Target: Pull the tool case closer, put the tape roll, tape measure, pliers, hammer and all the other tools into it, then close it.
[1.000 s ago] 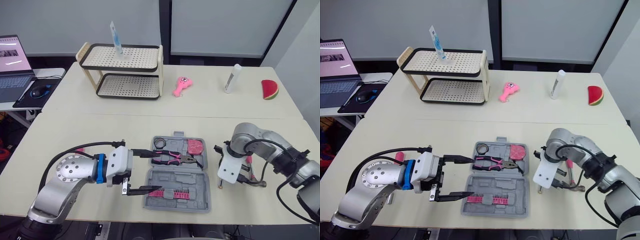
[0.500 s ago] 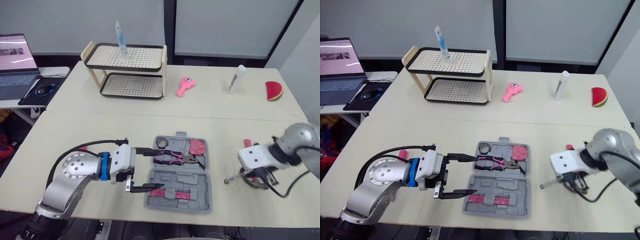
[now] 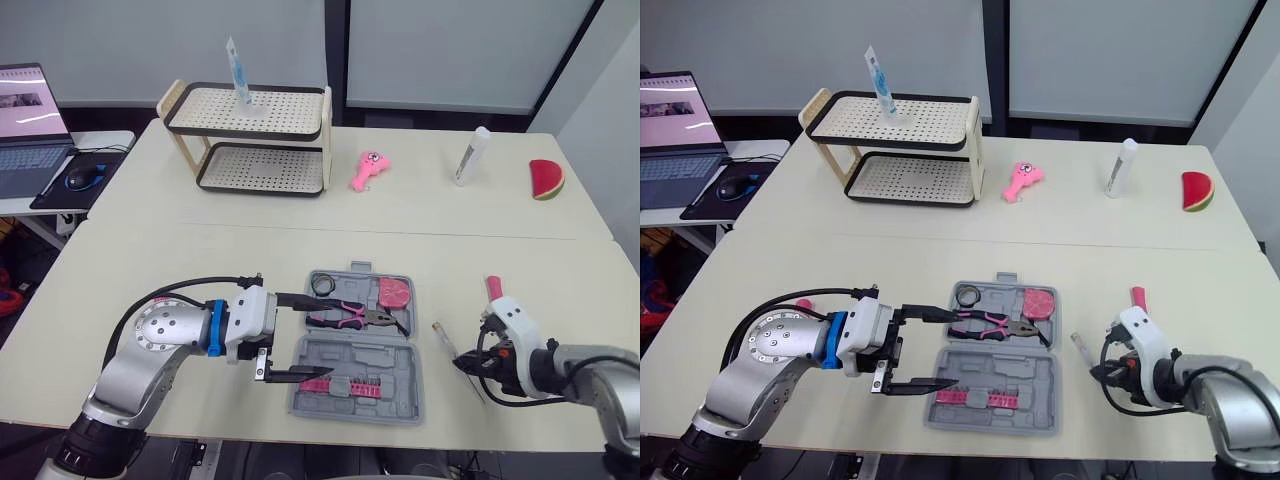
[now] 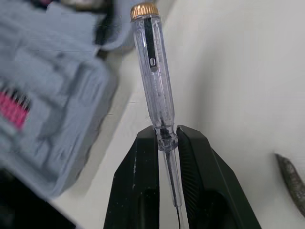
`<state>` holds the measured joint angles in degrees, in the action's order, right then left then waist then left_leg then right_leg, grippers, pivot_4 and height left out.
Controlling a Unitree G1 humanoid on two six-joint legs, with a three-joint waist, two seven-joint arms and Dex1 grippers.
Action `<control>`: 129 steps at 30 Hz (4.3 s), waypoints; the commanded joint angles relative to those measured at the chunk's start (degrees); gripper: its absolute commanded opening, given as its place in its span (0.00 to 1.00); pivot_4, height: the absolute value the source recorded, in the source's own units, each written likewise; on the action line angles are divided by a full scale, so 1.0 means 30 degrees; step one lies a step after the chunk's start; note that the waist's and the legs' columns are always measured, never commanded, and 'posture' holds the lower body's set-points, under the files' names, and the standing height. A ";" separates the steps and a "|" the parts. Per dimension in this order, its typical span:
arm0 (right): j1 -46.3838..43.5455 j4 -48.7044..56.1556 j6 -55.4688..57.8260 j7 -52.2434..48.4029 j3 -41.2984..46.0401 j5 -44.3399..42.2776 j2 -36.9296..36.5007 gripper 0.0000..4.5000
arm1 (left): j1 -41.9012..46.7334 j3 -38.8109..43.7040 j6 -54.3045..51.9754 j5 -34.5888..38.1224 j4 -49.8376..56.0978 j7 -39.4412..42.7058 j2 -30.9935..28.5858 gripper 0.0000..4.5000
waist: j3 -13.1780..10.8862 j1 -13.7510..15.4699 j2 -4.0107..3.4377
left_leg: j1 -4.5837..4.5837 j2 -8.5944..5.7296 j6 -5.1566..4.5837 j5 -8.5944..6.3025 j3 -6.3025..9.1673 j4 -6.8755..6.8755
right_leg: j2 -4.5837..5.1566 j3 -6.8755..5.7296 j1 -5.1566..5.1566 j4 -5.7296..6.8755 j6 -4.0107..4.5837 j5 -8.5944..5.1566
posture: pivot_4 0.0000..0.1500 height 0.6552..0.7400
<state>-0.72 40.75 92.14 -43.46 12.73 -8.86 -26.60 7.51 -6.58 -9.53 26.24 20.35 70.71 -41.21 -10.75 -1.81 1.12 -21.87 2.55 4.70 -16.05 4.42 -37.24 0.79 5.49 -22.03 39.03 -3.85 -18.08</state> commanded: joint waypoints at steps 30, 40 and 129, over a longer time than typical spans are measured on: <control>-0.2222 -0.0883 -0.1352 0.7575 0.0627 0.1921 0.5153 0.56 | 0.1111 -0.0354 -0.0238 0.0249 0.0192 -0.0325 0.0601 1.00 | 0.0024 -0.0169 -0.0040 | 0.0005 0.0008 -0.0002 0.0001 0.0000 0.0016 | -0.0013 0.0006 -0.0019 0.0020 0.0006 0.0000 | 1.00 0.94; 0.2153 0.0599 -1.0464 0.4098 -0.1544 0.0198 -0.0152 1.00 | 0.1782 0.0375 -0.2003 0.1546 0.0156 -0.1121 0.0855 1.00 | 0.0051 -0.0259 -0.0051 | 0.0028 0.0010 -0.0005 0.0002 0.0011 -0.0046 | -0.0016 -0.0010 0.0017 0.0073 0.0005 0.0001 | 1.00 0.94; -1.0395 -0.4270 -1.2507 0.0081 -1.9245 0.2495 -0.1960 0.06 | -0.2888 0.3197 0.1986 -0.0959 -0.1941 0.3201 -0.4834 1.00 | 0.0003 -0.0261 -0.0054 | -0.0099 0.0055 -0.0011 -0.0008 0.0037 -0.0198 | -0.0065 -0.0013 -0.0071 0.0060 0.0011 -0.0003 | 1.00 0.94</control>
<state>-31.33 27.11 55.64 -43.35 -45.09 -1.88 -32.93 -1.23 2.41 -3.50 22.59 12.98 80.52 -55.71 -10.74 -2.59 0.96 -22.16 2.72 4.67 -16.08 4.53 -37.83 0.59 5.46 -22.24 39.21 -3.81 -18.09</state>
